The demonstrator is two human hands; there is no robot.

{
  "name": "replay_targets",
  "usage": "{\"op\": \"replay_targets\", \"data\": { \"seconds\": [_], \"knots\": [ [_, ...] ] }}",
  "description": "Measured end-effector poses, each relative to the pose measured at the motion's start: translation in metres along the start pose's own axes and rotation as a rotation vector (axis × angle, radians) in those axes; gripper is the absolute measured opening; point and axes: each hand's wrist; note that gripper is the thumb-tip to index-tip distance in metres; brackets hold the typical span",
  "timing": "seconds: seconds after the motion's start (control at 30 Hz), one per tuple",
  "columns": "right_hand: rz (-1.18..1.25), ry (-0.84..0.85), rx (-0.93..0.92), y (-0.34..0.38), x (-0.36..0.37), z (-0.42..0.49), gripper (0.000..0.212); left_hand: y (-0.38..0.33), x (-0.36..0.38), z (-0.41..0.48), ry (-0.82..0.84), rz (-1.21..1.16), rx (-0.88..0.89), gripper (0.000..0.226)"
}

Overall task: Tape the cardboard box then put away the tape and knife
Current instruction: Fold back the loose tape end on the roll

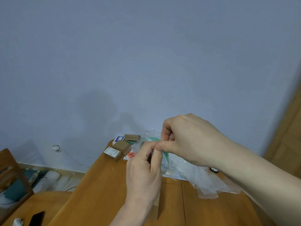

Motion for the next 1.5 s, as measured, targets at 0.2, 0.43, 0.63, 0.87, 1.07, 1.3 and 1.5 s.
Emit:
{"op": "replay_targets", "data": {
  "seconds": [0.2,0.43,0.63,0.87,1.07,1.3,1.5],
  "knots": [
    [0.030,0.031,0.028,-0.004,-0.006,0.004,0.050,0.004,-0.001,-0.001,0.030,-0.020,0.035,0.023],
    [0.052,0.109,0.054,-0.017,-0.006,0.011,0.060,0.009,-0.002,0.003,0.056,-0.001,0.062,0.025],
    [0.559,-0.248,-0.029,-0.044,-0.016,0.007,0.042,0.006,-0.001,0.010,0.091,-0.258,-0.110,0.023],
    [-0.141,-0.680,-0.525,-0.041,0.035,-0.004,0.023,-0.003,0.003,0.018,0.122,-0.414,-0.206,0.028],
    [-0.252,-0.653,-0.533,-0.039,0.048,0.004,0.017,-0.001,0.008,0.022,0.123,-0.417,-0.186,0.031],
    [-0.198,-0.540,-0.414,-0.039,0.043,0.007,0.023,0.000,0.007,0.023,0.099,-0.326,-0.150,0.027],
    [-0.020,-0.407,-0.316,-0.038,0.037,0.005,0.022,-0.002,0.005,0.024,0.104,-0.247,-0.112,0.027]
  ]
}}
Point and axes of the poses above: each hand's wrist, its own z-axis towards the middle knuckle, its own x-axis out of the palm, y = z × x, and after that the axes turned 2 degrees about y, right-handed
